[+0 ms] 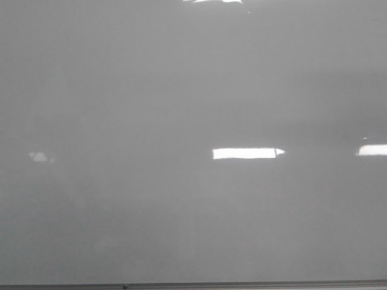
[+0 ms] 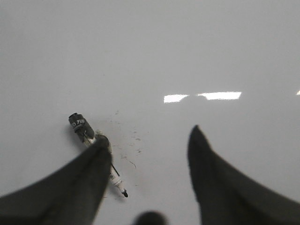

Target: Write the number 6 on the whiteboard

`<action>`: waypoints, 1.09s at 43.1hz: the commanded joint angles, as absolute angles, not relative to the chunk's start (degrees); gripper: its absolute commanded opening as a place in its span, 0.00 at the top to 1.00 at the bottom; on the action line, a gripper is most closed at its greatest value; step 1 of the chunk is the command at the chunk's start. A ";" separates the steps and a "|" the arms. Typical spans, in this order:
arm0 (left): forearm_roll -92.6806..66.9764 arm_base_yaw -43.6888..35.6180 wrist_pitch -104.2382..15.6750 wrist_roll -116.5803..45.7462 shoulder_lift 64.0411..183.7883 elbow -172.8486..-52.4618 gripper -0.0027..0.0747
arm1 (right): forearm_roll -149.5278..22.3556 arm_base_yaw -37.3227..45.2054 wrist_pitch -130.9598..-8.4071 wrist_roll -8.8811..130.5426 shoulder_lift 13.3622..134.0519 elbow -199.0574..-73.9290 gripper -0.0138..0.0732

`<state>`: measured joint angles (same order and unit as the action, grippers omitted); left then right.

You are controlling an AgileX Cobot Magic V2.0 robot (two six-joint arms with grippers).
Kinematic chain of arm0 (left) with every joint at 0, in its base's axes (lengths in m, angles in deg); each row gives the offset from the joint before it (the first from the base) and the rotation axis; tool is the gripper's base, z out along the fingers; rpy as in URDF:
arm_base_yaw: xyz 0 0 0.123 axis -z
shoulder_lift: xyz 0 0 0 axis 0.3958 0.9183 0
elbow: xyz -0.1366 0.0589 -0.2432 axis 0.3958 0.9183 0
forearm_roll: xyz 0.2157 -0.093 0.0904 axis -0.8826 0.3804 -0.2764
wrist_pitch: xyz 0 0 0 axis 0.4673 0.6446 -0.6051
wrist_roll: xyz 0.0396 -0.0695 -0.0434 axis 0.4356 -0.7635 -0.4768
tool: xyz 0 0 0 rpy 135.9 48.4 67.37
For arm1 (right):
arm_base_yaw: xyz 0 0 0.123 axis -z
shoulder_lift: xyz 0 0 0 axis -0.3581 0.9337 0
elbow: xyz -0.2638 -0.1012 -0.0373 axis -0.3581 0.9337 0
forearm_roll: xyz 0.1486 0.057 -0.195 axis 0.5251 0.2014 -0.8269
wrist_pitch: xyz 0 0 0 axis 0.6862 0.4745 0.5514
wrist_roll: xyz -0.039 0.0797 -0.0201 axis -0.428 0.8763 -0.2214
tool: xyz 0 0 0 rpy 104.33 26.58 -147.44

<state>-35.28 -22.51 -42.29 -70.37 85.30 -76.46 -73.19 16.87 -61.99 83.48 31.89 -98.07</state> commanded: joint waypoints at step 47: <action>-30.48 -31.33 -63.41 -83.55 143.60 -90.80 0.18 | -73.12 16.79 -66.41 83.20 32.71 -100.30 0.16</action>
